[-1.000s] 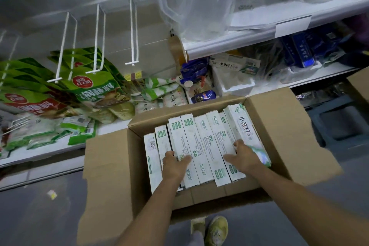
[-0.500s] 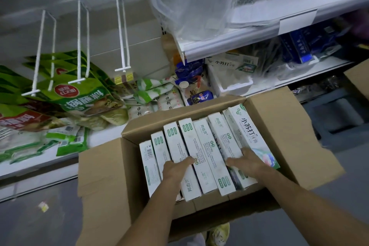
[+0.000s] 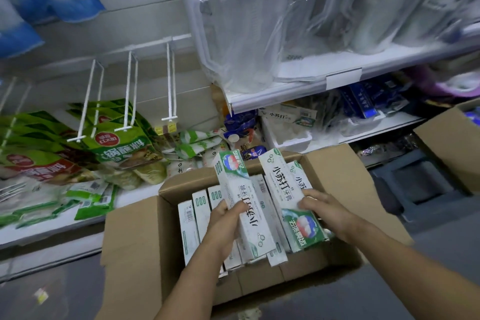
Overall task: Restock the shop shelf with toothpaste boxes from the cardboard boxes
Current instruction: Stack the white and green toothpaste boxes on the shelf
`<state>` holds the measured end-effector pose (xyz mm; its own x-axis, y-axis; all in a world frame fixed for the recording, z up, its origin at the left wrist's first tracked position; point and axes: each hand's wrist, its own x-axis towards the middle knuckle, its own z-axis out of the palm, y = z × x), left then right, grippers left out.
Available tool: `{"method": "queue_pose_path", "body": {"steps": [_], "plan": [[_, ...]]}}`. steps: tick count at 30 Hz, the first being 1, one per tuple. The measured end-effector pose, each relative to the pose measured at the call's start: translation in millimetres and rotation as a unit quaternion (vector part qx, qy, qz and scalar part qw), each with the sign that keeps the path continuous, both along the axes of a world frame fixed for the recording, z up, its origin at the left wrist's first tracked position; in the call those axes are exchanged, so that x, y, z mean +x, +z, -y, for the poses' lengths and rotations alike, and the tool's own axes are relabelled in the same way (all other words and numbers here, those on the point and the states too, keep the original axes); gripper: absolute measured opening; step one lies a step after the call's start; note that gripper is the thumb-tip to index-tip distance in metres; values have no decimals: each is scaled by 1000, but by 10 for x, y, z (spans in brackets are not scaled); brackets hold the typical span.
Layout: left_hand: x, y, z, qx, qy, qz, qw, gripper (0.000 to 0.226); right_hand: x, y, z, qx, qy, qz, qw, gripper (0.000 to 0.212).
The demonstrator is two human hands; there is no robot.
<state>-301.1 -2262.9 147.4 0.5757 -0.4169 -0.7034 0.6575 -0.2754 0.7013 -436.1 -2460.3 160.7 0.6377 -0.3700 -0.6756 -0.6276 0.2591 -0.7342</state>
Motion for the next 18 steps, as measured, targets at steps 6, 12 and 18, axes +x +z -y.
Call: {"method": "queue_pose_path", "body": {"steps": [6, 12, 18], "plan": [[-371, 422, 415, -55, 47, 19, 997, 18, -38, 506, 278, -22, 59, 61, 996, 37], [-935, 870, 842, -116, 81, 60, 988, 12, -467, 1092, 665, -41, 94, 119, 988, 35], [-1492, 1296, 1253, -182, 143, 101, 968, 19, -841, 1571, 961, -98, 117, 134, 979, 8]]}}
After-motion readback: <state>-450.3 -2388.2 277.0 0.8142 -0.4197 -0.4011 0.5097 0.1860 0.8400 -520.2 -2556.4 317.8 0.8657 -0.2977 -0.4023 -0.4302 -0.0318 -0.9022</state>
